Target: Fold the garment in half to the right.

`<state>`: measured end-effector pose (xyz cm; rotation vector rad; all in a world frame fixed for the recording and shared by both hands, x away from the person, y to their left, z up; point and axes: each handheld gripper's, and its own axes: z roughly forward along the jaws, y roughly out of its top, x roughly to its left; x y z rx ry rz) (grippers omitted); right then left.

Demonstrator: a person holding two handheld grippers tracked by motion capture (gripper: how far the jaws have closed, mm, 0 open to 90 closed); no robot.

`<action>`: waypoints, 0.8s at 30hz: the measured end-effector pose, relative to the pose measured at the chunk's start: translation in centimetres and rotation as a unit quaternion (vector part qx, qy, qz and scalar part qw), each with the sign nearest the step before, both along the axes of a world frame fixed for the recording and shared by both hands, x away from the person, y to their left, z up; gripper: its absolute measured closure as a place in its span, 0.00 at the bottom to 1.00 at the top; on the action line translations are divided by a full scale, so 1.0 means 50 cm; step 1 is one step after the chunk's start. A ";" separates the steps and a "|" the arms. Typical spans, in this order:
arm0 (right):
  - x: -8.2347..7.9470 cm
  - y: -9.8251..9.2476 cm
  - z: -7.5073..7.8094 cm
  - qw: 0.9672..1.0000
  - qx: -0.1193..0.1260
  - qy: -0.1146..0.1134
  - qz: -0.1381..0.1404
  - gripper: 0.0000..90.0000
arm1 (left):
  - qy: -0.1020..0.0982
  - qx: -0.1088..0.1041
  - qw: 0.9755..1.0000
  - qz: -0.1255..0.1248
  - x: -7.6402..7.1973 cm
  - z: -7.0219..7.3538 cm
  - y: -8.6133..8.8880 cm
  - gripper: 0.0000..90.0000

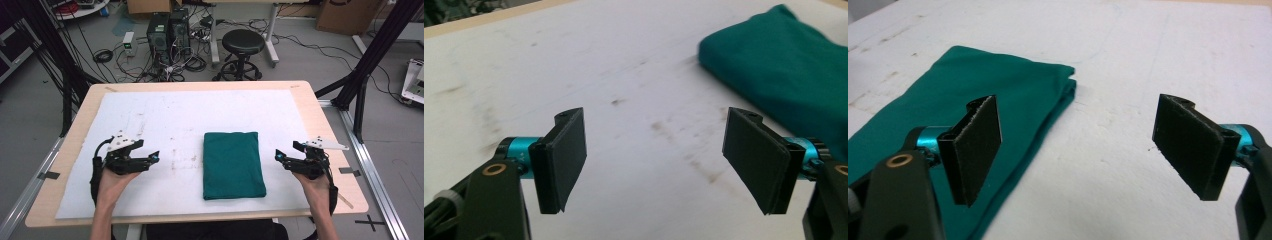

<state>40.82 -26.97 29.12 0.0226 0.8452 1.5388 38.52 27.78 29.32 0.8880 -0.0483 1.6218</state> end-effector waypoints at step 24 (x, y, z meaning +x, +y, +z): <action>0.031 -0.029 0.012 0.999 0.037 0.025 0.002 0.22 | 0.017 -0.075 0.997 -0.026 0.018 -0.014 0.115 0.28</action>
